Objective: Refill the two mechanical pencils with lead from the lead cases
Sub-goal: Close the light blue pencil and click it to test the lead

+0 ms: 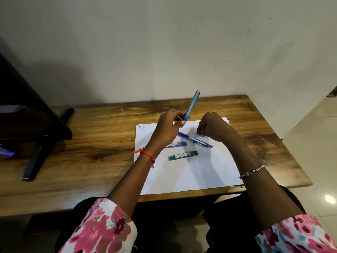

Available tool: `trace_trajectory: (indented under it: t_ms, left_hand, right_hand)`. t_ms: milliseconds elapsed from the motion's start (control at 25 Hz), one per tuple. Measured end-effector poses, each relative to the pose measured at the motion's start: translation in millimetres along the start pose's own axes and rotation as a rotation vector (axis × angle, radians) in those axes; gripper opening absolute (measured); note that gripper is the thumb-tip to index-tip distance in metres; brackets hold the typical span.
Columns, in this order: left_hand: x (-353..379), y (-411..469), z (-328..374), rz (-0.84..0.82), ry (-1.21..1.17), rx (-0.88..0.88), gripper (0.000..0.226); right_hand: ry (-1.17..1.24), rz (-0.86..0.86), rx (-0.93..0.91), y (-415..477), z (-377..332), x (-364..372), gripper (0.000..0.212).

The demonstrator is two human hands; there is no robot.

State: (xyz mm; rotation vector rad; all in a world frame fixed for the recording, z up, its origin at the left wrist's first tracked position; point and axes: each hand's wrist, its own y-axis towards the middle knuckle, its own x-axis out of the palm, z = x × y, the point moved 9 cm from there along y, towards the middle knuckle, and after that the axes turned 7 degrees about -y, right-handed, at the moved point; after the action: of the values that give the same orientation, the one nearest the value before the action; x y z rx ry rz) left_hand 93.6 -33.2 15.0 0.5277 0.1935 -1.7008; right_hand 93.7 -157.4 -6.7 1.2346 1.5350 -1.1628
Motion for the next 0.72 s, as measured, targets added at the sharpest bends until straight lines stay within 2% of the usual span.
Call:
trace_trajectory:
  t_ms: [240,360,440,520,600,720]
  left_hand:
    - [2.1,0.9,-0.3,-0.004,-0.006,0.025,0.025]
    - [3.2,1.3,-2.2,-0.006,0.004,0.015,0.025]
    - [3.3,1.7,-3.6,-0.004,0.003,0.006,0.024]
    - [3.4,2.1,-3.8,-0.008,-0.005,0.009,0.024]
    - [5.5,2.6,-3.4,-0.023,0.001,0.015,0.024]
    - [8.8,2.7,-3.0,-0.04,0.019,0.022,0.024]
  right_hand:
    - [0.033,-0.026,-0.054,-4.0,-1.0,-0.9,0.024]
    - [0.158,0.016,-0.08,-4.8,-1.9,-9.8,0.021]
    - [0.432,0.163,-0.055,-7.1,4.9,-31.1,0.015]
    - [0.84,0.325,-0.039,-13.6,16.9,-51.8,0.009]
    - [1.175,0.456,-0.092,-21.0,26.0,-67.1,0.012]
    - [1.33,0.544,-0.155,-28.2,26.4,-77.0,0.015]
